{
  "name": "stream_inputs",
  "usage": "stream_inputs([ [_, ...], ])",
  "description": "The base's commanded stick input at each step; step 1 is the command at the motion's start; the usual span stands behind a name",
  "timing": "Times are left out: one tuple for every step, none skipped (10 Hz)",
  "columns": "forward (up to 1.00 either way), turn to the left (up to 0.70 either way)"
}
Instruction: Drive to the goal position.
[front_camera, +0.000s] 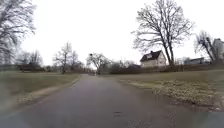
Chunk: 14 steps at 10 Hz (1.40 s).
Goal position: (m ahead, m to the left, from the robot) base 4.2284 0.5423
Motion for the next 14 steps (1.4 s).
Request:
stream_inputs([
  [1.00,0.20],
  [1.00,0.27],
  [1.00,0.34],
  [1.00,0.40],
  [1.00,0.40],
  [1.00,0.40],
  [1.00,0.19],
  [1.00,0.00],
  [1.00,0.00],
  [1.00,0.00],
  [1.00,0.00],
  [1.00,0.00],
  [1.00,0.00],
  [1.00,0.00],
])
